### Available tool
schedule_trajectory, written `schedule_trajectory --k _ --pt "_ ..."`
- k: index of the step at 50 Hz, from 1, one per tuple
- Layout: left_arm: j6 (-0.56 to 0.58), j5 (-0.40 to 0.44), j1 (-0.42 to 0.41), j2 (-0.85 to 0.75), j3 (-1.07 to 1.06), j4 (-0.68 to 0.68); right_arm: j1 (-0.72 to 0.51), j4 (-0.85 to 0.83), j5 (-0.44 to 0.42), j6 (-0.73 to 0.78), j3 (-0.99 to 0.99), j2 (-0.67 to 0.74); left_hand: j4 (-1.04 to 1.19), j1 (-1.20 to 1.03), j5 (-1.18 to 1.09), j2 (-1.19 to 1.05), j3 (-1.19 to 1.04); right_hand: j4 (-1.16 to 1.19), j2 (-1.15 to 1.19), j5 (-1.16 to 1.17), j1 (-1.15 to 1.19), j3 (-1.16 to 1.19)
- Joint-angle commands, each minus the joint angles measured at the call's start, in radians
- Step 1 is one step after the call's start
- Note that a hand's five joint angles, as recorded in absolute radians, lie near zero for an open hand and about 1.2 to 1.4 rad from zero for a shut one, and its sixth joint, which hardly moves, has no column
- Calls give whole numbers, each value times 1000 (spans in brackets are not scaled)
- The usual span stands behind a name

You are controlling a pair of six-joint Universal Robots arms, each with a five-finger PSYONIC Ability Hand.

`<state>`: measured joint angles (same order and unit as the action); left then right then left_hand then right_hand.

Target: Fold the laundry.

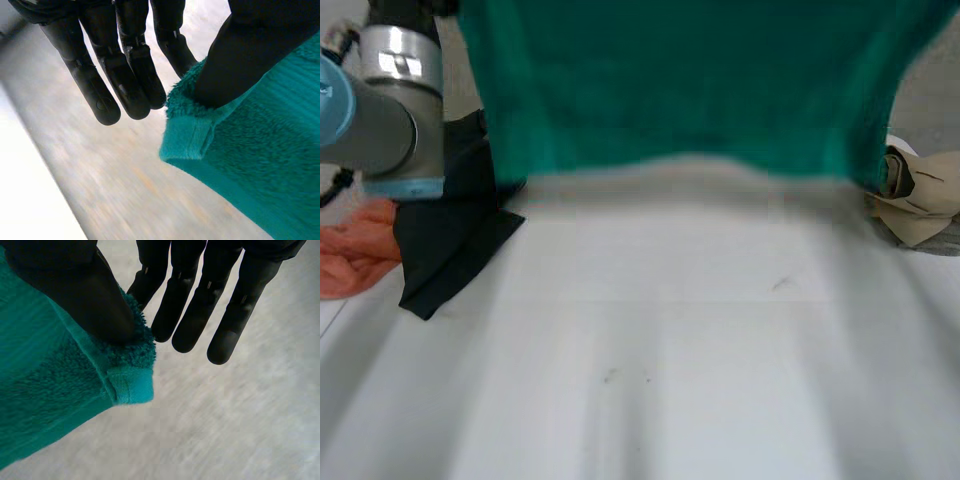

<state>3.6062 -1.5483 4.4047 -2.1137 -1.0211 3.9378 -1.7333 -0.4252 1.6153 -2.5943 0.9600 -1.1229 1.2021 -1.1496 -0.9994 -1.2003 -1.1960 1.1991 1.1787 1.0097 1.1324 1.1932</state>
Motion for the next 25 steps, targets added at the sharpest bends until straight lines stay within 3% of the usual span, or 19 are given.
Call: schedule_trajectory --k 1,16,20,25 --pt "-37 -1 -2 14 -33 -1 0 -57 -28 -33 42 0 194 -247 -222 -196 -200 197 218 212 264 203" --pt "-43 16 -19 -107 -237 -209 3 233 -130 3 95 267 194 -247 -222 -196 -200 197 218 212 264 203" --pt "-35 13 -25 -131 -289 -345 1 318 -126 77 114 316 194 -247 -222 -196 -200 197 218 212 264 203" --pt "-17 2 -28 -103 -385 -614 8 430 -114 196 199 284 194 -247 -222 -196 -200 197 218 212 264 203"
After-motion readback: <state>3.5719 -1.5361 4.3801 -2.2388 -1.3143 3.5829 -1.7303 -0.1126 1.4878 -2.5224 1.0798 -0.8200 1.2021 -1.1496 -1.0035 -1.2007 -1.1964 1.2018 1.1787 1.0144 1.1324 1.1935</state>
